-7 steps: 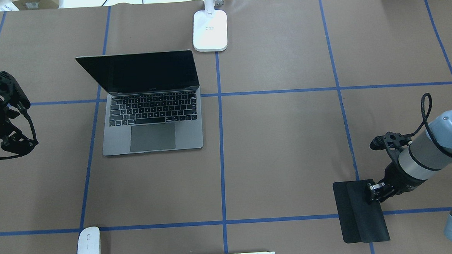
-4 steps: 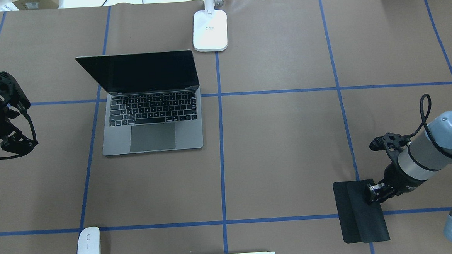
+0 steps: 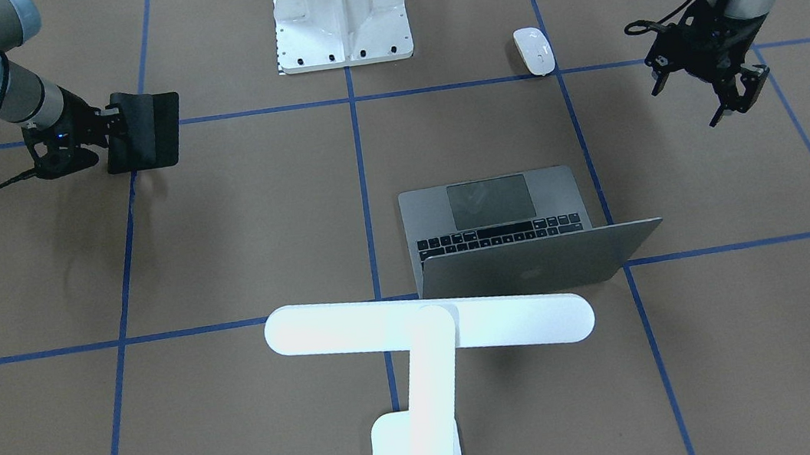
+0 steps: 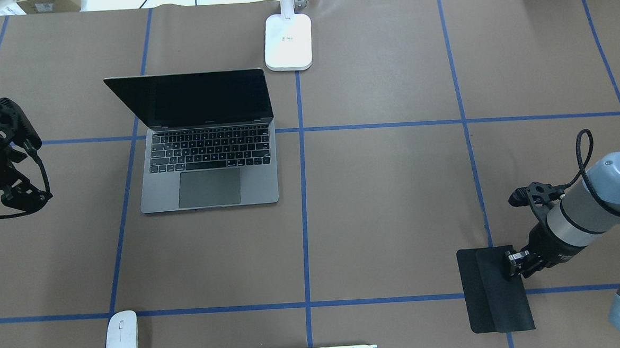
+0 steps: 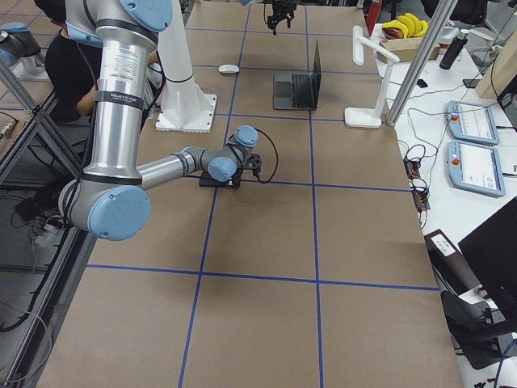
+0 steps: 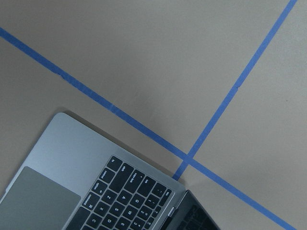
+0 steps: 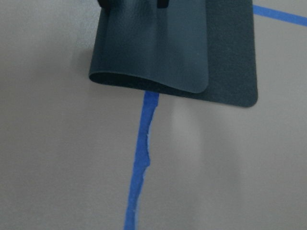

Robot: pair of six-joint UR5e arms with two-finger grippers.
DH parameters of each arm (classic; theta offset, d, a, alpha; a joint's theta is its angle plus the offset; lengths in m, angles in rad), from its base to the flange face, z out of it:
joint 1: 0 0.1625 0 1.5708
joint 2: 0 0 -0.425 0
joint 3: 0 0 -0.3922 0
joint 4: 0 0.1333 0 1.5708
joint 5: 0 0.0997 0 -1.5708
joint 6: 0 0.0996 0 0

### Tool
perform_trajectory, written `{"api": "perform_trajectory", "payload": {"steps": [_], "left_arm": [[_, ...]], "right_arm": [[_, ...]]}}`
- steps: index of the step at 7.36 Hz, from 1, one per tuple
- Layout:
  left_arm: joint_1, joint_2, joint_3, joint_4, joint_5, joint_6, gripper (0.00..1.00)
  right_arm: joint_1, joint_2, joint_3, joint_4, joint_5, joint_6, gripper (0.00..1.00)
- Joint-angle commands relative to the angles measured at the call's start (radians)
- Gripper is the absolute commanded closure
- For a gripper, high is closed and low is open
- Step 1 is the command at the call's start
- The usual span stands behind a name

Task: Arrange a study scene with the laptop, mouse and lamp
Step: 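Grasp the dark grey mouse pad edge with the right gripper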

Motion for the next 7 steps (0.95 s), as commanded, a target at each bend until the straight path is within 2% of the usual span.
{"api": "perform_trajectory", "payload": {"steps": [1, 2, 3, 5, 7], "left_arm": [[0.0, 0.0, 0.0, 0.0, 0.0, 0.0, 0.0], [0.0, 0.0, 0.0, 0.0, 0.0, 0.0, 0.0], [0.0, 0.0, 0.0, 0.0, 0.0, 0.0, 0.0], [0.0, 0.0, 0.0, 0.0, 0.0, 0.0, 0.0], [0.0, 0.0, 0.0, 0.0, 0.0, 0.0, 0.0]], "right_arm": [[-0.001, 0.003, 0.001, -0.014, -0.001, 0.0, 0.56], [-0.001, 0.003, 0.001, -0.015, 0.001, -0.001, 0.72], [-0.001, 0.003, 0.003, -0.015, 0.001, 0.0, 0.78], [0.005, 0.003, 0.007, -0.013, 0.001, -0.001, 0.85], [0.013, 0.003, 0.009, -0.013, 0.001, -0.012, 0.88]]}}
